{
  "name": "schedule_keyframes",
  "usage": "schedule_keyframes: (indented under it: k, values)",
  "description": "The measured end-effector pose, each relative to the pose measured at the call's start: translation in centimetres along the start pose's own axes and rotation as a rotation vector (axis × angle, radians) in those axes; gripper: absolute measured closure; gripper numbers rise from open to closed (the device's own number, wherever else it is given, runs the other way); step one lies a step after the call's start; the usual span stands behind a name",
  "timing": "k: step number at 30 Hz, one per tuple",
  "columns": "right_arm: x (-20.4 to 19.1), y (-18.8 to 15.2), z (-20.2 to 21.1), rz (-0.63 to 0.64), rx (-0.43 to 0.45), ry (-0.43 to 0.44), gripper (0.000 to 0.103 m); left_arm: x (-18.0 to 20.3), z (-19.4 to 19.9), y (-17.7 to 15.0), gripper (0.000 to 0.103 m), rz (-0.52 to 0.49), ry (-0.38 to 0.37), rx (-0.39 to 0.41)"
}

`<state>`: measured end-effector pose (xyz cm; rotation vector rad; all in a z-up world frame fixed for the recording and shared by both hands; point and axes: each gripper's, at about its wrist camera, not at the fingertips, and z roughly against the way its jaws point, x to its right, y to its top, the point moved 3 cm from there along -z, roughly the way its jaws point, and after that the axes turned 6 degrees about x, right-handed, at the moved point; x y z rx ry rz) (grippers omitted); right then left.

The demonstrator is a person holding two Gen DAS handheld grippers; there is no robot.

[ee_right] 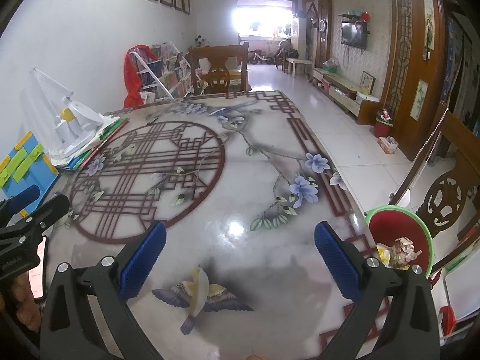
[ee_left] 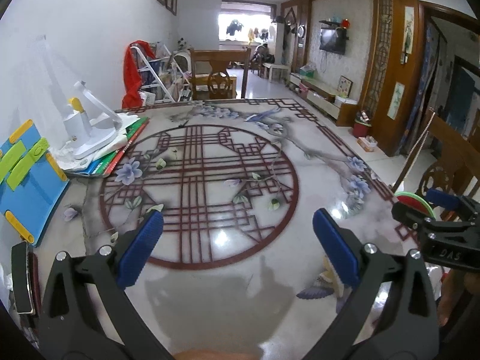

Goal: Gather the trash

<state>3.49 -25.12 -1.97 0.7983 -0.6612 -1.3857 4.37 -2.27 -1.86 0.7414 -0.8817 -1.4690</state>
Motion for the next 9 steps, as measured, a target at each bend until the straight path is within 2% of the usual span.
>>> schedule_keyframes:
  k: [9]
  values:
    - [-0.04, -0.23, -0.17, 0.001, -0.002, 0.0, 0.007, -0.07, -0.34, -0.1, 0.005, -0.006, 0.043, -0.014]
